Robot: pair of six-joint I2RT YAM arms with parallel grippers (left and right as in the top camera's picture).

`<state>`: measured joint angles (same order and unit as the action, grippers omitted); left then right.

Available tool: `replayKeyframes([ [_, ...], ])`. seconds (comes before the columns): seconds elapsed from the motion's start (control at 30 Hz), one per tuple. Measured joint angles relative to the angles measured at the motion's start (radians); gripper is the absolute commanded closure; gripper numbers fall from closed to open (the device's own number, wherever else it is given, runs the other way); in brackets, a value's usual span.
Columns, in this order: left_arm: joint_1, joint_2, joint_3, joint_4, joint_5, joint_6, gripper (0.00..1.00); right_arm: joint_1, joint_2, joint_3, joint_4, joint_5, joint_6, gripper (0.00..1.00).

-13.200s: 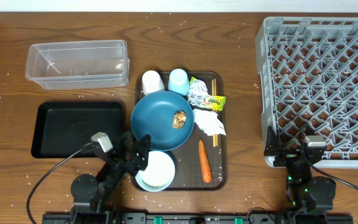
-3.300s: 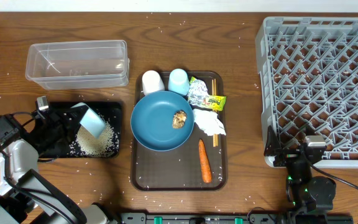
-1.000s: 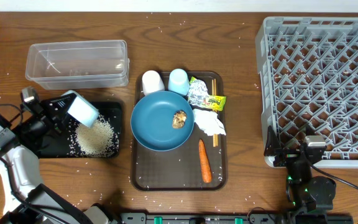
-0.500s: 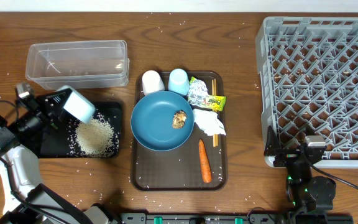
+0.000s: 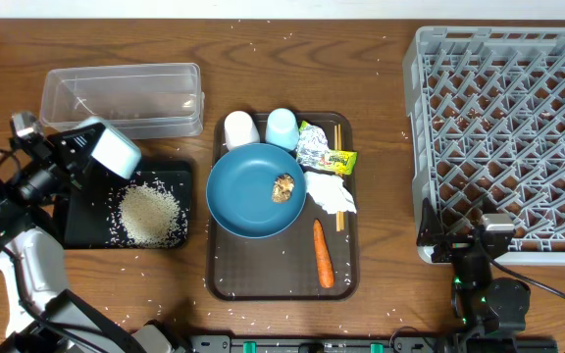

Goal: Sort waste into correct bins and load items into the dishwasher rack

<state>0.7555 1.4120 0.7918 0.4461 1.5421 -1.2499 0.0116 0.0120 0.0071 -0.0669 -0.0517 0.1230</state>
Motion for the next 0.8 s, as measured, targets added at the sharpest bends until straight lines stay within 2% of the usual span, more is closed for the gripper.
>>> replayKeyframes([
  [0.3, -0.029, -0.002, -0.005, 0.161, 0.005, -0.164, 0.94, 0.000, 0.000, 0.000, 0.000, 0.000, 0.000, 0.01],
  [0.47, -0.063, -0.019, -0.004, 0.267, 0.005, -0.212, 0.94, 0.000, 0.000, 0.000, 0.000, 0.000, 0.000, 0.01],
  [0.8, -0.150, -0.277, -0.005, 0.434, 0.012, -0.237, 0.94, 0.000, 0.000, 0.000, 0.000, 0.000, 0.000, 0.01],
])
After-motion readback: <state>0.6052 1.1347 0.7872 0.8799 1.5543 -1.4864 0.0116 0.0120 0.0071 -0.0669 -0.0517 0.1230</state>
